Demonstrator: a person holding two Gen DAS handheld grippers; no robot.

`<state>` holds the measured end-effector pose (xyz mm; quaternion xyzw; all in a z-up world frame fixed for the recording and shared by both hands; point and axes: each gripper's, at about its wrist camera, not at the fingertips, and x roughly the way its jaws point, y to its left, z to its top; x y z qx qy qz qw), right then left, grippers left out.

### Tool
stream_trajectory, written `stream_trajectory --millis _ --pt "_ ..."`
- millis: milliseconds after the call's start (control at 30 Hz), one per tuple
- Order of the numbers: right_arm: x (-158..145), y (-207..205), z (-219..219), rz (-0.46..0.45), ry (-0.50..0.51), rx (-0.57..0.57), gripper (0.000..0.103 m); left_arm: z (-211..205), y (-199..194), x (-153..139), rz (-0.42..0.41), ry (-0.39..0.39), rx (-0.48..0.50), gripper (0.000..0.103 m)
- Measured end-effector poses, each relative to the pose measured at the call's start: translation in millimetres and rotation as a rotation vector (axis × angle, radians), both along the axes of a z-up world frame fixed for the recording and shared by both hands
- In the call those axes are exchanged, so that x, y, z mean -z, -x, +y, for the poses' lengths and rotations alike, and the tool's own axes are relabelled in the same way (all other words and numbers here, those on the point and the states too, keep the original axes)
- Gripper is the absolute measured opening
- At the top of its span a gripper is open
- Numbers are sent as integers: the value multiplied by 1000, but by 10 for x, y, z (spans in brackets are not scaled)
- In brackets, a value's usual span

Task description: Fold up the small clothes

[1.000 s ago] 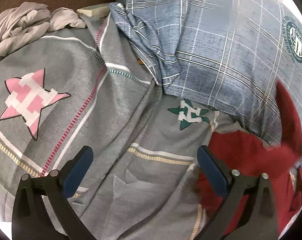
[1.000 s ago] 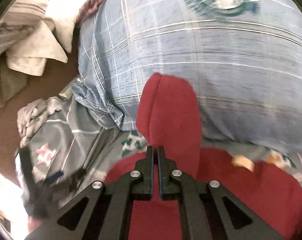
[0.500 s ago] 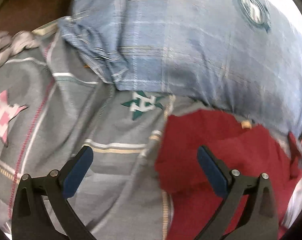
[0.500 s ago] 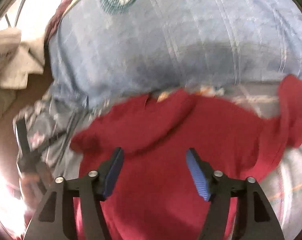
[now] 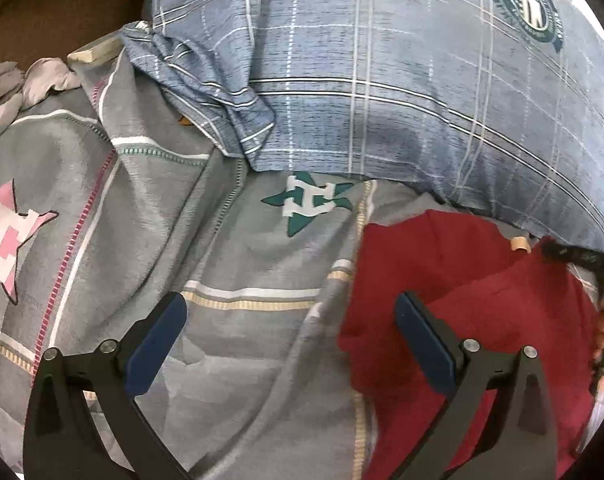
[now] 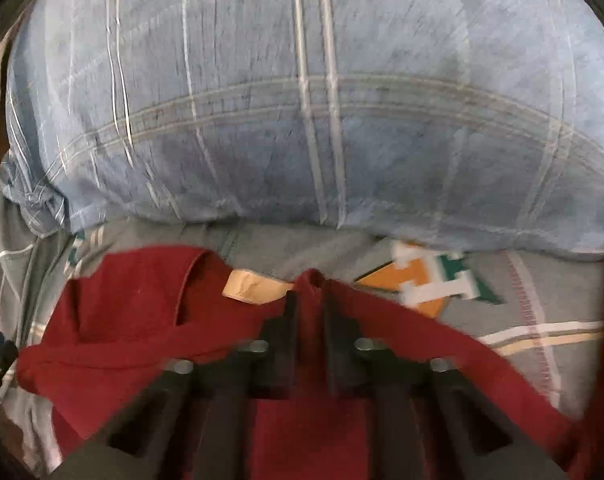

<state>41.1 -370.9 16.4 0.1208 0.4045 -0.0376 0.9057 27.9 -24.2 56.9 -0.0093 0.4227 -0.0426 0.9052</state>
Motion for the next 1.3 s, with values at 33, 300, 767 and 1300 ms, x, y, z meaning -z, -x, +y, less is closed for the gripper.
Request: stream_trajectory --millis 33,300,767,1300 --pt "-131 90 35 -47 -6 -34 10 24 -1 -9 -5 3 -9 103" --pt "-1006 1718 209 -315 -121 -417 10 101 27 -46 -19 28 -42 103" --pt "-108 2601 635 -95 -44 -539 79 74 103 -32 -16 32 -50 103" --pt "56 928 1384 -42 105 -457 3 65 10 151 74 -116 -18 103"
